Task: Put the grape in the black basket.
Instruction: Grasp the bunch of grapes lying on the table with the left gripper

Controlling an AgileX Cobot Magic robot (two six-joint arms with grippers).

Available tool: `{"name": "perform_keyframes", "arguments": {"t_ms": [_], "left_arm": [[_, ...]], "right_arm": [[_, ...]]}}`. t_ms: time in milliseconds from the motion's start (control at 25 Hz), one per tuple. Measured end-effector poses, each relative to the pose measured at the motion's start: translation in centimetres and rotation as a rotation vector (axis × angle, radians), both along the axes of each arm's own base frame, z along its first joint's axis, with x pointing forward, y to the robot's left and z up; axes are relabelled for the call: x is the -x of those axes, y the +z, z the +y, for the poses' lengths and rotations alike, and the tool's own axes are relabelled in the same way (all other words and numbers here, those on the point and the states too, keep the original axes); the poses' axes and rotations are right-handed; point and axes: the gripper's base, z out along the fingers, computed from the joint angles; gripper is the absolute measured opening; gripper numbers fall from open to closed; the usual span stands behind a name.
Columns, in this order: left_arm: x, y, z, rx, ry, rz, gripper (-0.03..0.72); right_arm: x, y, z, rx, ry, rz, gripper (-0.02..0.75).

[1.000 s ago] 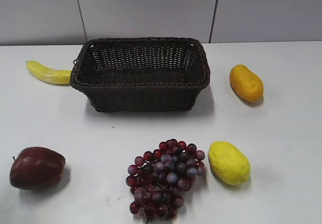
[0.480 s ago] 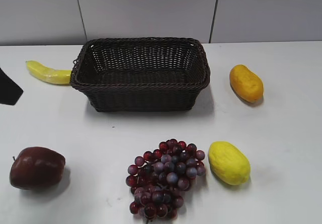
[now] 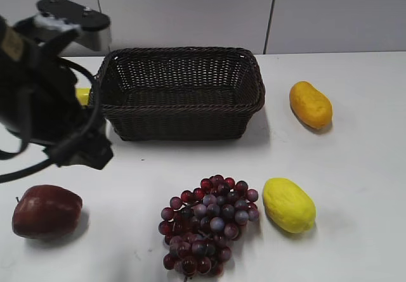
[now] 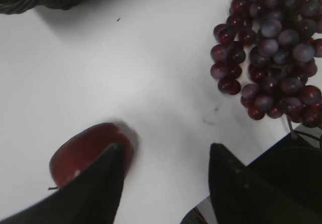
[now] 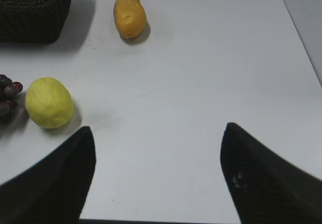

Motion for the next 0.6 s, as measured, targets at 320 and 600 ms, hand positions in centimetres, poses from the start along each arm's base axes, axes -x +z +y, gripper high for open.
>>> {"name": "perform_keyframes", "arguments": {"t_ms": [320, 600], "left_arm": [[-0.4, -1.4, -6.2, -0.073, 0.089, -0.083, 0.505], [0.4, -3.4, -10.2, -0.107, 0.099, -0.122, 0.506]], "right_arm": [[0.0, 0.0, 0.0, 0.0, 0.0, 0.0, 0.586], [0.0, 0.0, 0.0, 0.0, 0.0, 0.0, 0.586]]}}
